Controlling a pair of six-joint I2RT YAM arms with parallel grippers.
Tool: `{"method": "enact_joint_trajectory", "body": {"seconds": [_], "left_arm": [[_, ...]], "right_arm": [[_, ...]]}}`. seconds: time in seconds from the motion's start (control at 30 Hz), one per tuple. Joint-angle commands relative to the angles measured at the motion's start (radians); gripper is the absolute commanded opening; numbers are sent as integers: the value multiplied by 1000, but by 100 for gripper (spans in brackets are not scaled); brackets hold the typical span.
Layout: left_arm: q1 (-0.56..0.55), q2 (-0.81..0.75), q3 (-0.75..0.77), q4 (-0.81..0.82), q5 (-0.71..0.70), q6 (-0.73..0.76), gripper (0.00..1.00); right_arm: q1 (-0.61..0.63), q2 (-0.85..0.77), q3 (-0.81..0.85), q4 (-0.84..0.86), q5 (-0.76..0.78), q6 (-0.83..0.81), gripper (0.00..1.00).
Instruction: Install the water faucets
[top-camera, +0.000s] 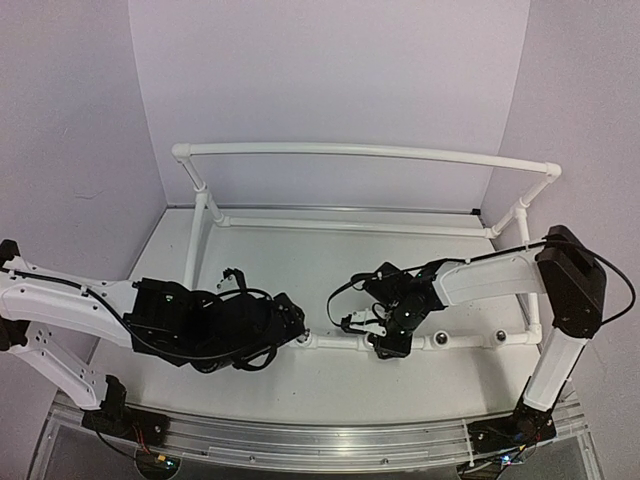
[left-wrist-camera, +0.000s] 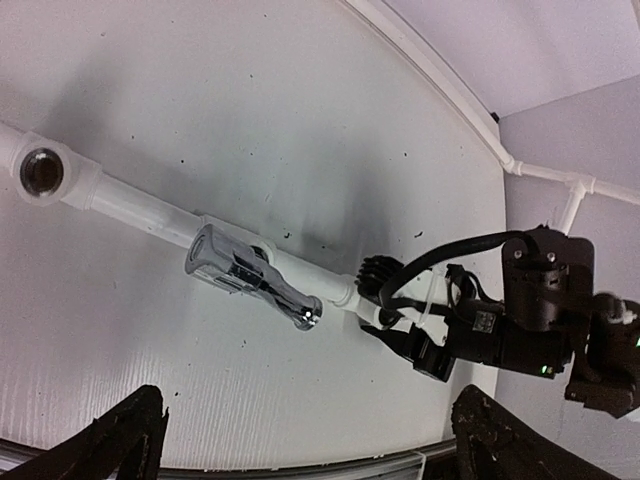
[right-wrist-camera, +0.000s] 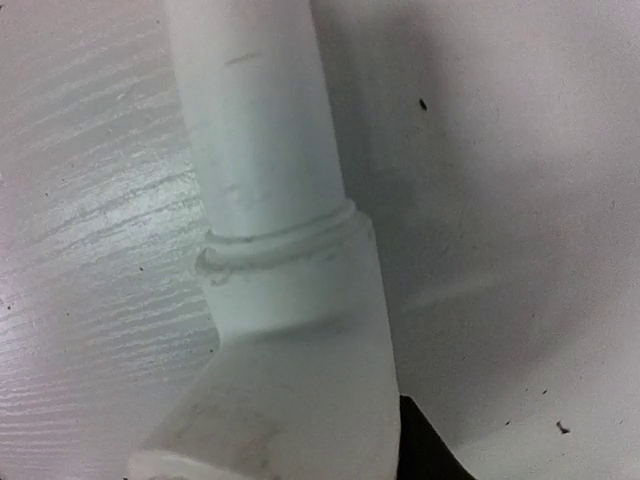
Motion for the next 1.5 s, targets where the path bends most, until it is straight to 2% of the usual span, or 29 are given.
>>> {"method": "enact_joint_trajectory", "body": {"seconds": [0.0,0.07,0.1,0.3,0.53,0.67,0.73,0.77,0.8,0.97,1.03,1.2,1.37,1.47], "left_arm": [[-5,-58,27,-95,-76,-114,100],[-5,-65,30,-139,-91,-146,99],[-5,-65,34,-165,-99,-164,99],[-5,-60,65,-302,-138,-264,99],[-5,-23,126,-542,-153,-462,97],[-5,3,142,-617,-164,-540,95],[-3,2,143,-645,-171,-586,94],[-1,-5,138,-643,-174,-589,94],[3,-15,132,-624,-175,-577,94],[75,-53,89,-475,-126,-393,94],[119,-72,70,-417,-89,-322,94],[166,-90,39,-328,-61,-274,93],[200,-80,16,-280,-44,-289,85],[256,-95,-50,-180,30,-278,81]], "right_arm": [[7,62,73,50,-78,110,22],[12,86,97,53,-106,134,4],[16,99,111,54,-117,147,1],[59,165,185,74,-142,215,0],[109,194,232,78,-179,266,1],[154,225,269,76,-193,288,8],[156,233,294,69,-184,303,15],[155,230,303,67,-166,307,20],[156,218,305,66,-142,308,29],[155,120,287,60,-74,310,67],[154,71,291,48,-71,314,74],[125,-29,278,11,-63,306,76],[54,-100,173,-16,-50,266,75],[23,-139,122,-18,-43,257,75]]}}
